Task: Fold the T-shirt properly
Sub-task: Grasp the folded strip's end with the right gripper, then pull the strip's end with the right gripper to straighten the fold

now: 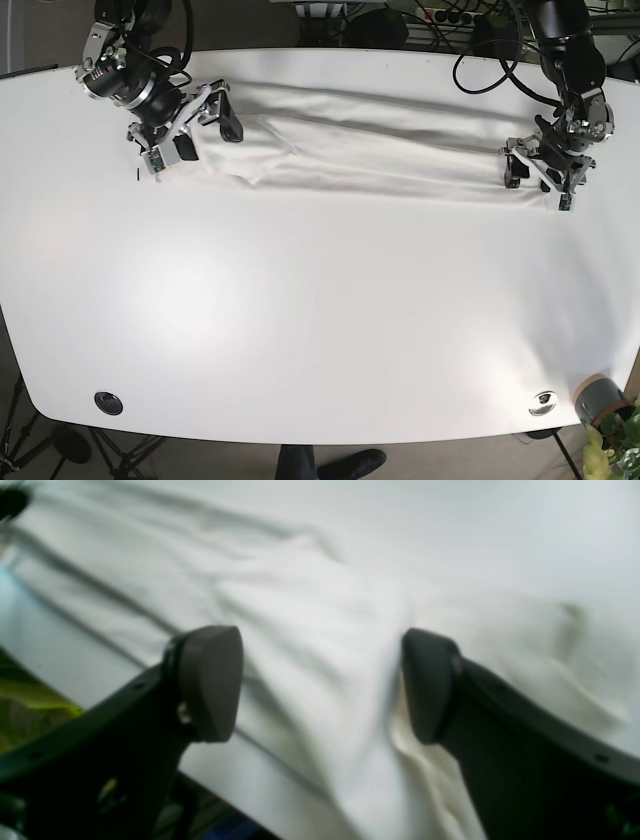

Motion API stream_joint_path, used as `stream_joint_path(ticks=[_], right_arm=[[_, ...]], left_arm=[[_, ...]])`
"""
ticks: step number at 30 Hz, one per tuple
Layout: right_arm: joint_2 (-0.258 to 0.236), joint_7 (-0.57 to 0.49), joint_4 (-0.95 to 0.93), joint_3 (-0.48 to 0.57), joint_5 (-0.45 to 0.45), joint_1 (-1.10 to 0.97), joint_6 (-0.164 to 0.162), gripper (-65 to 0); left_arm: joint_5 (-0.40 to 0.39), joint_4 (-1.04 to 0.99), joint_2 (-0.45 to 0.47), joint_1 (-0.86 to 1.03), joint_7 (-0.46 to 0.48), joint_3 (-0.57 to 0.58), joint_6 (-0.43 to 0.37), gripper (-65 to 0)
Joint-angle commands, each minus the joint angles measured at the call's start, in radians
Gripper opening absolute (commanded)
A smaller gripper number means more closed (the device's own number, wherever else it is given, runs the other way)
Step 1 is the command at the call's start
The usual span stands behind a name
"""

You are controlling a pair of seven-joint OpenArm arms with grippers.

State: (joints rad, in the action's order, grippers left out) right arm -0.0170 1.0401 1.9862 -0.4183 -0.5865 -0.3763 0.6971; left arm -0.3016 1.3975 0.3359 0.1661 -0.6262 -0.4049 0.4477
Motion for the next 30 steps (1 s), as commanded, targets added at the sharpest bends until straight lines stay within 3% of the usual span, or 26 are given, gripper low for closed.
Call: stream_joint_path(ticks=[1,4,10,13,17,20,23,27,30], right_arm=[[-0.01,-0.022,0.015,0.034,-0.019,-0.002,0.001,-17.8],[-0.01,-0.025,0.015,0.062,0.004,-0.002,0.001,-17.8],[-0.005,-0.08,0.018,0.103,0.175,-0.002,0.001,-19.8],[-0.01,-0.122,0.018,0.085,0.182,0.0,0.001,-26.8],[-0.014,-0.063,0.025,0.029,0.182,0.02,0.001,-33.5],[-0.048,-0.021,0.02,0.026,0.182,0.036,0.001,-38.4],[-0.047,-0.017,0.02,0.023,0.182,0.033,0.001,-46.5],[-0.047,-0.017,0.022,0.022,0.182,0.029,0.001,-62.5],[-0.047,-0.017,0.023,0.022,0.153,0.012,0.001,-64.0]], left_arm=[[0.025,-0.001,0.009,0.006,-0.047,-0.004,-0.011,-24.7],[0.025,-0.005,0.009,0.006,-0.047,-0.006,-0.011,-24.7],[0.025,-0.004,0.009,0.006,-0.047,-0.006,-0.011,-24.7],[0.025,-0.007,0.009,0.006,-0.047,-0.006,-0.011,-24.7],[0.025,-0.007,0.009,0.006,-0.047,-0.006,-0.011,-24.7],[0.025,-0.007,0.009,0.006,-0.047,-0.006,-0.011,-24.7],[0.026,-0.007,0.009,0.006,-0.047,-0.006,-0.011,-24.7],[0.028,-0.007,0.009,0.006,-0.047,-0.004,-0.011,-24.7],[0.028,-0.007,0.009,0.006,-0.047,-0.004,-0.011,-24.7]])
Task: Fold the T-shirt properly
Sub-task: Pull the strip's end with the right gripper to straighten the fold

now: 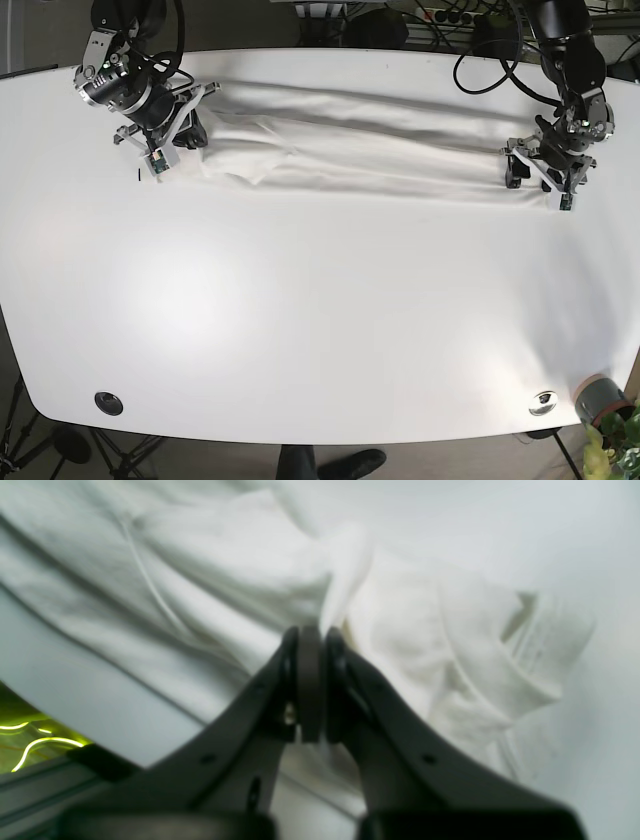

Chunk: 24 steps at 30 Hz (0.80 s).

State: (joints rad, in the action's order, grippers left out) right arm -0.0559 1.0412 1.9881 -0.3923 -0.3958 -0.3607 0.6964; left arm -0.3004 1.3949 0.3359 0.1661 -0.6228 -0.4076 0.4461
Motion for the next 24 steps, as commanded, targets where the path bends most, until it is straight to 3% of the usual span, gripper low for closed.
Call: stream_joint_path(ticks=[1,4,7,16,24], right_arm=[[-0.009,-0.019,0.021,-0.004,-0.058,-0.008,0.002,-62.3],[-0.014,-0.019,0.018,-0.033,-0.108,-0.037,0.002,-50.9],[-0.008,-0.02,0.001,-0.107,-0.111,-0.05,0.002,-43.9],[-0.028,-0.02,-0.08,-0.205,-0.111,-0.054,0.002,-54.4],[-0.042,-0.022,-0.118,-0.208,-0.113,-0.088,0.002,-54.1]], left_arm=[[0.027,-0.004,0.009,0.006,-0.05,0.0,-0.01,-24.7],[0.027,-0.004,0.009,0.006,-0.05,0.0,-0.01,-24.7],[0.027,-0.006,0.009,0.006,-0.05,0.0,-0.01,-24.7],[0.028,-0.007,0.013,0.006,-0.05,0.0,-0.01,-24.7],[0.028,-0.007,0.013,0.006,-0.05,0.002,-0.01,-24.7]])
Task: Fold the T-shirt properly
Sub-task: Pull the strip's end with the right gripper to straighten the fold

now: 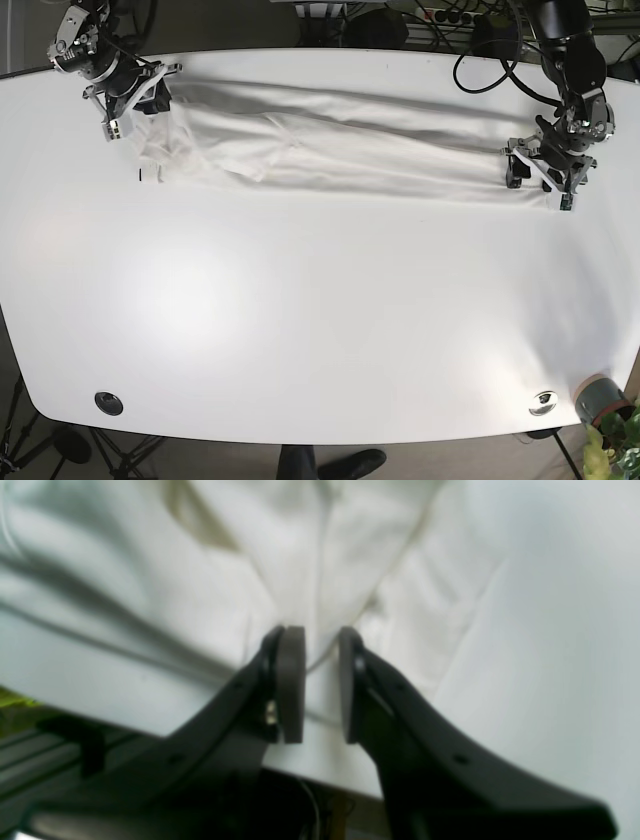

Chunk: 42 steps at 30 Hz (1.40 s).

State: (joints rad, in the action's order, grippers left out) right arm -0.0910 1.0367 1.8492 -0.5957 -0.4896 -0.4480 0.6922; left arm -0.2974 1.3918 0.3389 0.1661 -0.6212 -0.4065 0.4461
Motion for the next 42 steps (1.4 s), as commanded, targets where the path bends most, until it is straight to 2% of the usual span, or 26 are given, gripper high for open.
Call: stream_joint_path(ticks=[1,7,11,13,21,26,29,35,40,42], right_arm=[[-0.006,-0.017,0.03,-0.007,-0.027,-0.004,0.006,-54.1],[-0.003,-0.017,0.151,-0.007,-0.03,-0.013,0.006,-52.6],[-0.005,-0.017,0.159,-0.007,-0.028,0.022,0.006,-42.2],[-0.006,-0.017,0.159,-0.007,-0.028,0.038,0.006,-39.0],[-0.008,-0.014,0.159,-0.005,-0.068,0.143,0.006,-43.1],[-0.01,0.0,0.159,0.003,-0.166,0.197,0.006,-42.8],[-0.006,0.049,0.155,0.007,-0.24,0.223,0.006,-42.8],[0.0,0.104,0.154,0.132,-0.347,0.24,0.006,-43.3],[0.026,0.104,0.139,0.248,-0.323,0.239,0.006,-43.3],[0.043,0.104,0.132,0.26,-0.26,0.239,0.006,-43.3]], left_arm=[[0.025,-0.004,0.01,0.006,-0.052,0.001,-0.01,-24.7],[0.025,-0.004,0.01,0.006,-0.052,0.001,-0.01,-24.7],[0.025,-0.004,0.009,0.006,-0.052,0.001,-0.01,-24.7],[0.025,-0.004,0.009,0.006,-0.052,0.001,-0.01,-24.7],[0.025,-0.004,0.01,0.006,-0.052,0.001,-0.01,-24.7],[0.025,-0.004,0.01,0.006,-0.052,0.001,-0.01,-24.7],[0.025,-0.004,0.01,0.008,-0.052,0.001,-0.01,-24.7],[0.025,-0.004,0.01,0.008,-0.052,0.001,-0.01,-24.7],[0.025,-0.004,0.009,0.008,-0.052,0.002,-0.01,-24.7],[0.025,-0.004,0.007,0.008,-0.052,0.002,-0.01,-24.7]])
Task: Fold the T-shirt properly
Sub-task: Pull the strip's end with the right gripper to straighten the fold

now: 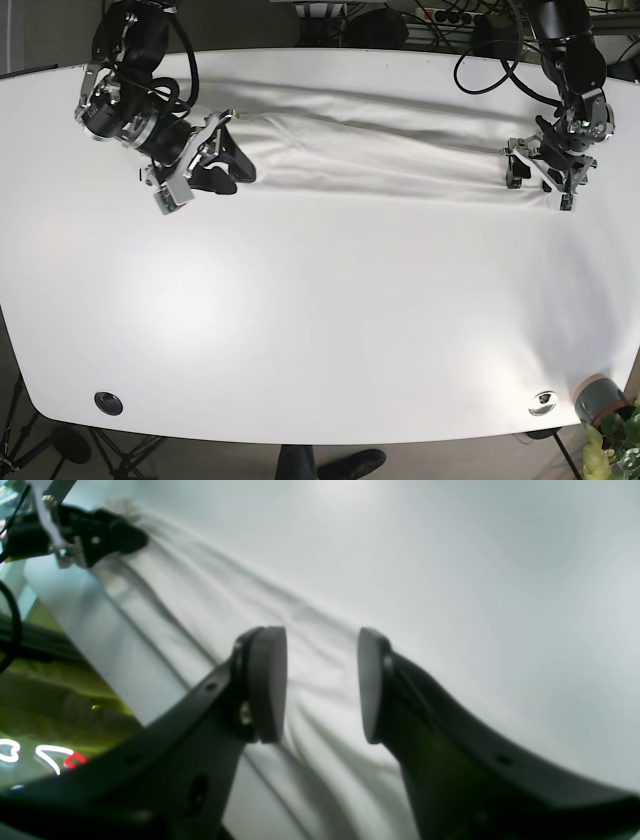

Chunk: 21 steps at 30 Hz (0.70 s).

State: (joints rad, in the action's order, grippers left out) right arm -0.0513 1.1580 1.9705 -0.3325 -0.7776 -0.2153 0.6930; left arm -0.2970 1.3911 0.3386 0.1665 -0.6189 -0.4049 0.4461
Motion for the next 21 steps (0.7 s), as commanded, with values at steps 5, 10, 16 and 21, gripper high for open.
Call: stream_joint_path(ticks=[5,10,16,21], right_arm=[[0.034,-0.025,0.011,-0.006,0.226,0.006,0.005,-43.4],[0.035,-0.089,-0.018,-0.004,0.32,-0.032,0.005,-43.4],[-0.003,-0.163,-0.15,-0.012,0.321,-0.083,0.005,-43.4],[-0.023,-0.257,-0.19,-0.01,0.32,-0.163,0.005,-43.4]], left_arm=[[0.025,-0.003,0.007,0.008,-0.054,0.001,-0.01,-24.7],[0.025,-0.022,0.007,0.008,-0.054,0.001,-0.01,-24.7],[0.025,-0.039,0.009,-0.017,-0.054,0.001,-0.01,-24.7],[0.025,-0.039,0.011,-0.02,-0.054,0.001,-0.01,-24.7]])
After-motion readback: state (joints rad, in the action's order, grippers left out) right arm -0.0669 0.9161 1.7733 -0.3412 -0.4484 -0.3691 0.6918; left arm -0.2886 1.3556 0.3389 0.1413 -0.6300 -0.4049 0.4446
